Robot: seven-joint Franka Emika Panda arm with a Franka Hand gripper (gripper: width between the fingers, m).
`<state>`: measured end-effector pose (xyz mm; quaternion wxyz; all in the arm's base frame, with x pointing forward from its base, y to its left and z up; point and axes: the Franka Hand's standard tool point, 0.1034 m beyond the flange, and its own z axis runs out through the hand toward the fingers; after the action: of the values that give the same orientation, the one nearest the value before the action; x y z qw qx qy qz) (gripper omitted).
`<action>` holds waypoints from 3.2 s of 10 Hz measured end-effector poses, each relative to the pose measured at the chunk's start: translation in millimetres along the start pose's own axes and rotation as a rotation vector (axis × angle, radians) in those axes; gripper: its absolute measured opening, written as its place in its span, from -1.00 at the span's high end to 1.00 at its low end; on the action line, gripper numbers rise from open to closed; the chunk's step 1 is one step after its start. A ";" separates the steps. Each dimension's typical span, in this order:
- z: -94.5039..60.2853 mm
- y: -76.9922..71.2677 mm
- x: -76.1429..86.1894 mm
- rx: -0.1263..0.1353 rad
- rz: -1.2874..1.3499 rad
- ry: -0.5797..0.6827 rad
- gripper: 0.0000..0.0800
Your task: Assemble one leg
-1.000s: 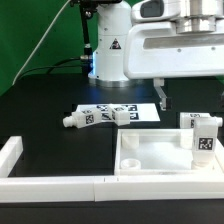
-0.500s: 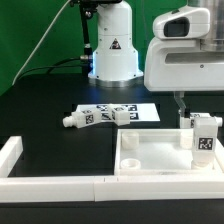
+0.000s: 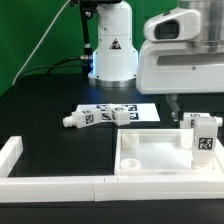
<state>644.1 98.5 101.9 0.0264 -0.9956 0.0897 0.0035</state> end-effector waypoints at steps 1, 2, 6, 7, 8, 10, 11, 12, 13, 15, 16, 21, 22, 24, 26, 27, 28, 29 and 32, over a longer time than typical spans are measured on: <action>6.6 -2.7 0.7 -0.002 0.028 0.008 -0.62; 14.4 -6.5 1.0 -0.004 0.041 0.015 -0.62; 18.9 -6.6 5.6 -0.006 0.061 0.042 -0.19; 18.9 -6.4 5.7 -0.006 0.061 0.042 -0.19; 18.9 -6.0 5.8 -0.006 0.062 0.042 0.20; 19.0 -5.5 5.9 -0.006 0.077 0.042 0.29; 19.5 -5.0 7.6 0.000 0.137 0.062 0.29; 19.5 -4.0 9.0 0.011 0.238 0.108 0.29; 19.6 -4.2 7.1 0.017 0.334 0.117 0.29; 20.1 2.0 6.9 0.033 0.641 0.109 0.29; 20.7 5.2 6.0 0.055 0.798 0.088 0.29; 20.0 -3.9 -5.9 0.075 1.343 0.073 0.28; 20.1 -2.9 -5.5 0.073 1.317 0.074 0.27; 20.4 -2.3 -7.6 0.039 1.103 0.071 -0.04; 21.9 -7.2 -6.6 0.002 0.765 0.067 -0.44; 20.0 -9.2 -6.8 0.014 0.740 0.087 -0.60; 16.3 -6.8 -9.7 0.035 0.727 0.127 -0.62; 17.1 -4.0 -12.7 0.026 0.660 0.126 -0.62; 18.0 -3.5 -12.1 0.011 0.492 0.128 -0.62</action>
Offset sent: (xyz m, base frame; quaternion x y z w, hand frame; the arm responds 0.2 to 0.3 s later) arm 0.0124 0.0095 -0.0098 -0.0035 0.0529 0.0260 0.9983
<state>632.8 105.0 84.2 0.0243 -0.9418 0.3308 -0.0539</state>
